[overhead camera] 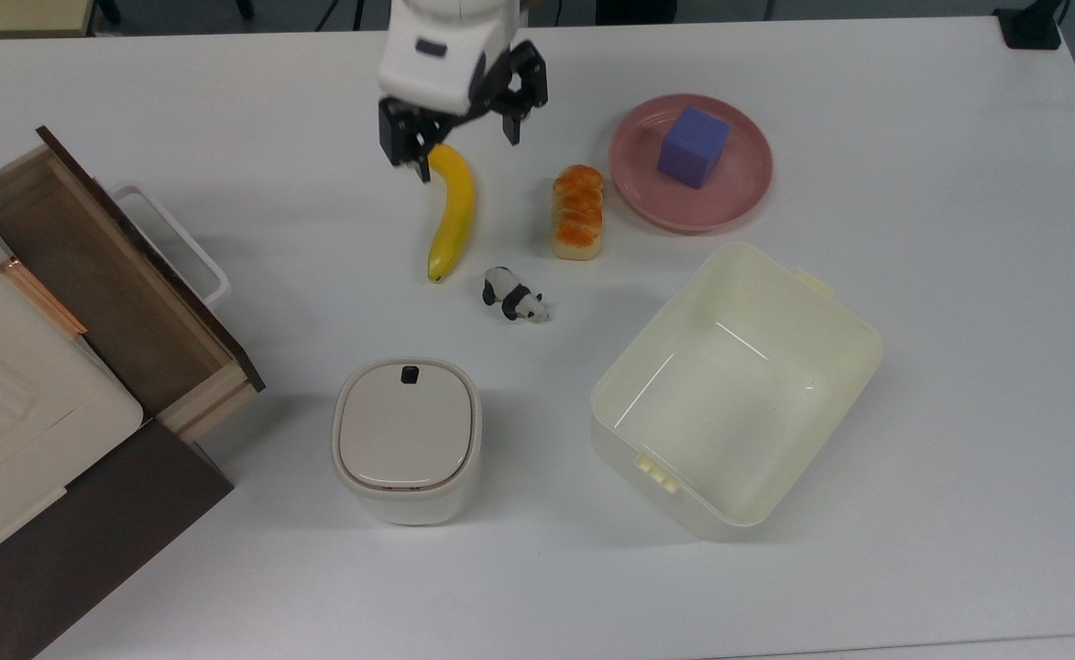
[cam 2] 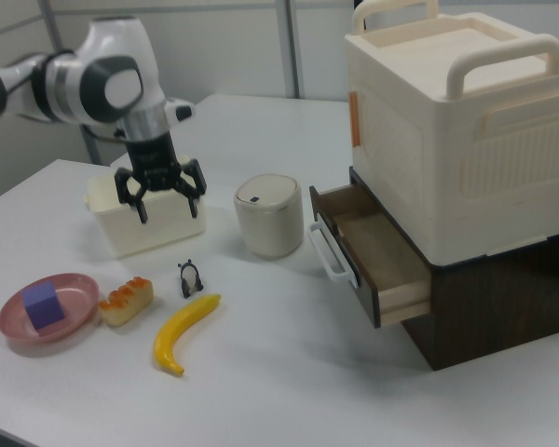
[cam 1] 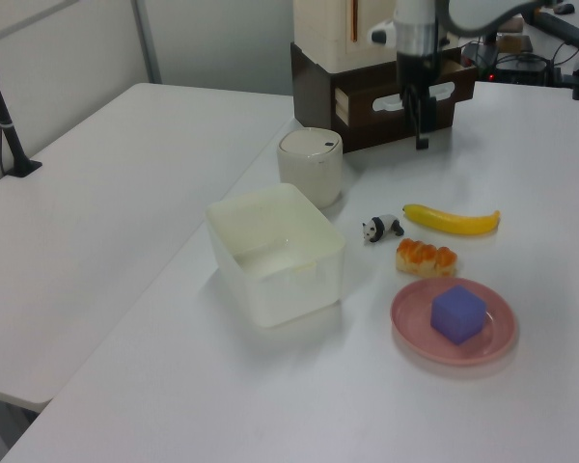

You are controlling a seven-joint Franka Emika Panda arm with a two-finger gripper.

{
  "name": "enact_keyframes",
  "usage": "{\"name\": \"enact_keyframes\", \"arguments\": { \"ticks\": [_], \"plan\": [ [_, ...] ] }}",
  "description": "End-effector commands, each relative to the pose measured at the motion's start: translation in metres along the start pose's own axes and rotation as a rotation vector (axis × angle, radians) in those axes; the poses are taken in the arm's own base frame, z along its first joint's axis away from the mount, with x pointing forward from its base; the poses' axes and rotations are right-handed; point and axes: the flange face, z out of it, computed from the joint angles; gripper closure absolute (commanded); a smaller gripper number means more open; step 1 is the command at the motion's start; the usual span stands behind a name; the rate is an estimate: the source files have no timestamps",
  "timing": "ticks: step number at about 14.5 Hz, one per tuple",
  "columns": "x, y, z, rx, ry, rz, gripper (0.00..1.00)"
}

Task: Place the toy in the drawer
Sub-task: 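Lower the open gripper toward the black-and-white panda toy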

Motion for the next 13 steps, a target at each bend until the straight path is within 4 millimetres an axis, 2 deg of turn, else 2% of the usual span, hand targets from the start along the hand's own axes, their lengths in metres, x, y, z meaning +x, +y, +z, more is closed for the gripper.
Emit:
{"name": "enact_keyframes", "arguments": {
  "ticks": [1,6,10,12,13],
  "plan": [
    [0.014,-0.005,0.045,-0.006,-0.006,-0.083,0.0],
    [0.034,-0.003,0.106,0.016,-0.031,-0.09,0.0],
    [0.043,-0.006,0.137,0.001,-0.064,-0.121,0.0],
    [0.051,-0.01,0.149,-0.016,-0.051,-0.137,0.09],
    [0.053,-0.01,0.152,-0.019,-0.044,-0.137,0.18]
  ]
}}
